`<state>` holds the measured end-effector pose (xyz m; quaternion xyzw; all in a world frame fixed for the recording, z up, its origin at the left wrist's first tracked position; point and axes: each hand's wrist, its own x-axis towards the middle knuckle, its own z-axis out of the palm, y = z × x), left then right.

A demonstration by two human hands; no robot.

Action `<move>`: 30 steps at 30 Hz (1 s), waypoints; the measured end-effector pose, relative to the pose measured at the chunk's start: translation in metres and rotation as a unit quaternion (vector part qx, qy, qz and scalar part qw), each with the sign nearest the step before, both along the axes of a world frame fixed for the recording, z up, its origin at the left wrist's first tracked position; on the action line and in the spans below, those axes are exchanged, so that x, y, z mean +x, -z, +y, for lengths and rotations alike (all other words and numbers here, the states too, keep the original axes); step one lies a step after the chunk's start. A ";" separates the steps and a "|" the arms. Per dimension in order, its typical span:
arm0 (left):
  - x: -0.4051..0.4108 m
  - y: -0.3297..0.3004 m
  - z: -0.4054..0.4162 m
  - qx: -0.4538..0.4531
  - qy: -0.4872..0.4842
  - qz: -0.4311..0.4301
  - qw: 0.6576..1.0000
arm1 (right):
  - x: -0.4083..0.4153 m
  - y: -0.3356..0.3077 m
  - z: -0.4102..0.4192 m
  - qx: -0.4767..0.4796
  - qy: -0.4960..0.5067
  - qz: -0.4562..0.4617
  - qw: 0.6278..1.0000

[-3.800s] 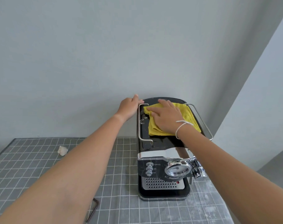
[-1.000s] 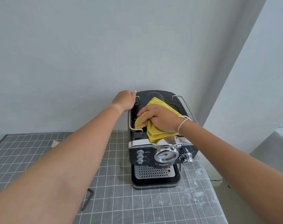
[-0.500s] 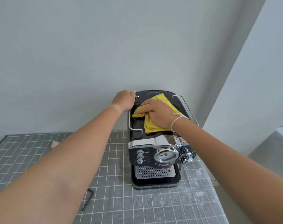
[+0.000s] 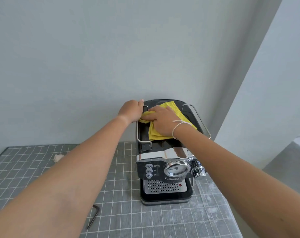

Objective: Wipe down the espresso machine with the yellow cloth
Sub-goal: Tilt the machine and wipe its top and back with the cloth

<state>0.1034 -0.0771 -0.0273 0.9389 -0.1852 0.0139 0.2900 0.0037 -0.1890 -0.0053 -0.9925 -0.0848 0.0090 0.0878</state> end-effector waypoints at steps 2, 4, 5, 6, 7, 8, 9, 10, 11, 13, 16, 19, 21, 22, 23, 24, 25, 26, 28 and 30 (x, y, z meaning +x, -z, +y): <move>0.002 0.002 0.001 -0.009 0.000 0.011 1.000 | -0.010 0.000 -0.001 0.023 -0.040 0.008 0.999; 0.003 0.003 0.001 -0.014 0.005 0.021 1.000 | -0.027 0.004 -0.009 0.089 -0.082 0.009 0.993; 0.003 0.003 0.001 -0.014 0.008 0.022 1.000 | -0.035 0.006 -0.013 0.129 -0.084 0.007 0.988; 0.004 0.003 0.000 -0.012 0.010 0.021 1.000 | -0.039 0.007 -0.017 0.171 -0.071 0.001 0.983; 0.004 0.003 0.000 -0.011 0.008 0.020 1.000 | -0.039 0.006 -0.019 0.203 -0.048 -0.008 0.978; 0.005 0.003 0.000 -0.010 0.006 0.015 1.000 | -0.033 0.005 -0.019 0.214 -0.025 -0.017 0.976; 0.005 0.002 0.000 -0.009 0.003 0.012 1.000 | -0.025 0.004 -0.017 0.199 -0.012 -0.024 0.980; 0.005 0.003 -0.001 -0.011 0.001 0.010 1.000 | -0.018 0.002 -0.014 0.166 -0.014 -0.022 0.986; 0.005 0.003 0.000 -0.014 0.000 0.009 1.000 | -0.014 0.001 -0.010 0.134 -0.027 -0.020 0.990; 0.003 0.003 -0.001 -0.016 -0.001 0.009 1.000 | -0.015 0.003 -0.008 0.123 -0.056 -0.017 0.991; 0.004 0.003 -0.001 -0.019 0.000 0.013 1.000 | -0.039 0.010 -0.022 0.222 -0.058 -0.012 0.973; 0.004 0.003 -0.002 -0.017 0.000 0.016 1.000 | -0.050 0.008 -0.029 0.284 -0.028 -0.026 0.958; 0.005 0.003 -0.002 -0.014 -0.005 0.011 1.000 | -0.037 0.007 -0.024 0.264 0.004 -0.051 0.963; 0.005 0.003 -0.002 -0.013 -0.006 0.008 1.000 | -0.030 0.006 -0.020 0.249 0.024 -0.062 0.966; 0.005 0.003 -0.002 -0.013 -0.007 0.007 1.000 | -0.026 0.005 -0.017 0.237 0.036 -0.071 0.968; 0.005 0.004 -0.002 -0.014 -0.007 0.007 1.000 | -0.025 0.005 -0.015 0.231 0.039 -0.074 0.969; 0.004 0.004 -0.002 -0.015 -0.006 0.009 1.000 | -0.027 0.006 -0.015 0.232 0.033 -0.069 0.970; 0.005 0.005 -0.001 -0.015 -0.004 0.010 1.000 | -0.033 0.008 -0.017 0.242 0.024 -0.059 0.968; 0.006 0.005 -0.001 -0.016 -0.001 0.009 1.000 | -0.049 0.012 -0.022 0.276 0.009 -0.032 0.961; 0.007 0.006 0.000 -0.016 0.003 0.009 1.000 | -0.059 0.011 -0.023 0.308 0.009 -0.016 0.951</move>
